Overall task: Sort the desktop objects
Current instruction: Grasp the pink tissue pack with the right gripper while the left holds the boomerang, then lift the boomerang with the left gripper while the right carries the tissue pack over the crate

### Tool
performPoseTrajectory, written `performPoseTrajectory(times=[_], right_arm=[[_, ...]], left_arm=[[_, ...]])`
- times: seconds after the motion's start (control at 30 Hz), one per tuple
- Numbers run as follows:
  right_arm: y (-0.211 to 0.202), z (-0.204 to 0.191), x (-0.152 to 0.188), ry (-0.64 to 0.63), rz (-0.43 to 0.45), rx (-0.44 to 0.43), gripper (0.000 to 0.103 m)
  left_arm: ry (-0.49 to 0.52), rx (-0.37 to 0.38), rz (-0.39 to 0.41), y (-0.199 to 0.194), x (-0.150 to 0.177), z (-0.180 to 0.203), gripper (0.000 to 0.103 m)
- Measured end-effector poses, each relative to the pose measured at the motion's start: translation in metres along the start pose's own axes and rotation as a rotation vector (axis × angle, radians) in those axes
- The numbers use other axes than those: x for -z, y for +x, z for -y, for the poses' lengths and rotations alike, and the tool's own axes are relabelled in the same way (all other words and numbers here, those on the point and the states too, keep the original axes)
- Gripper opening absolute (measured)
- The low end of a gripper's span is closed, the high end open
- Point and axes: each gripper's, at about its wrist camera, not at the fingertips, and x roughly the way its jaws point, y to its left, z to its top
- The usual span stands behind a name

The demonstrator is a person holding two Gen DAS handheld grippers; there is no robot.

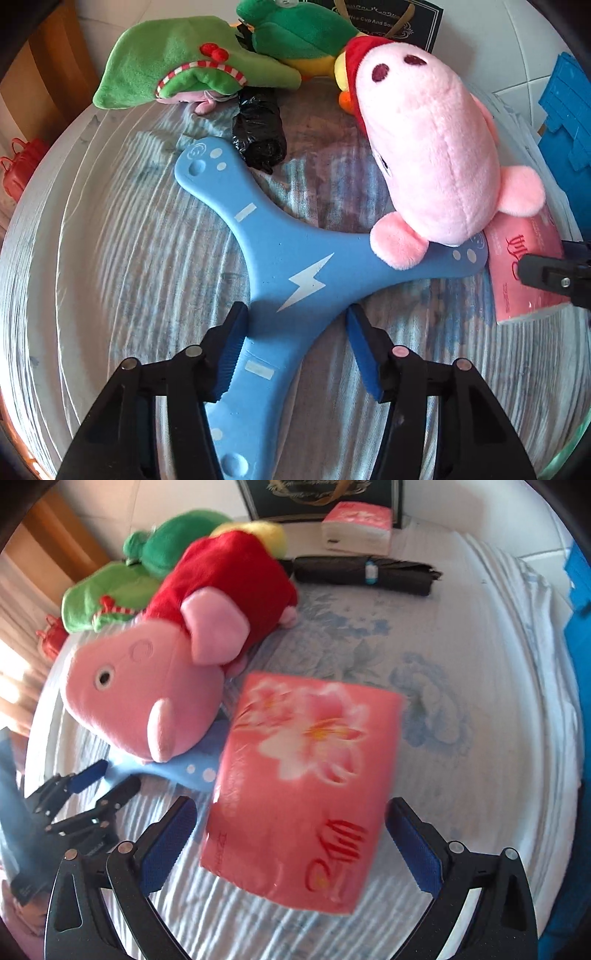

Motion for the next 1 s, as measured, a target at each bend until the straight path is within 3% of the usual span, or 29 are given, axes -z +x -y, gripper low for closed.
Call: performPoseTrajectory(times=[0.07,0.23,0.67,1.0], right_arm=[[0.008,-0.005,0.003,-0.03,-0.025,0.044,0.103],[-0.011,0.001,0.022,-0.028,-0.001,0.06,0.088],[-0.085,0.033,0.081,-0.027,0.136,0.075,0.087],[-0.164,0.021,0.09,-0.089,0.326,0.095,0.087]], left_arm=[[0.013,-0.009,0.001,-0.003,0.005,0.003,0.047],[0.04,-0.031,0.032,-0.024,0.023,0.006,0.041],[-0.012,-0.127,0.225,-0.101,0.047,-0.004,0.04],[-0.003,-0.111,0.392,-0.169,0.034,0.019,0.04]])
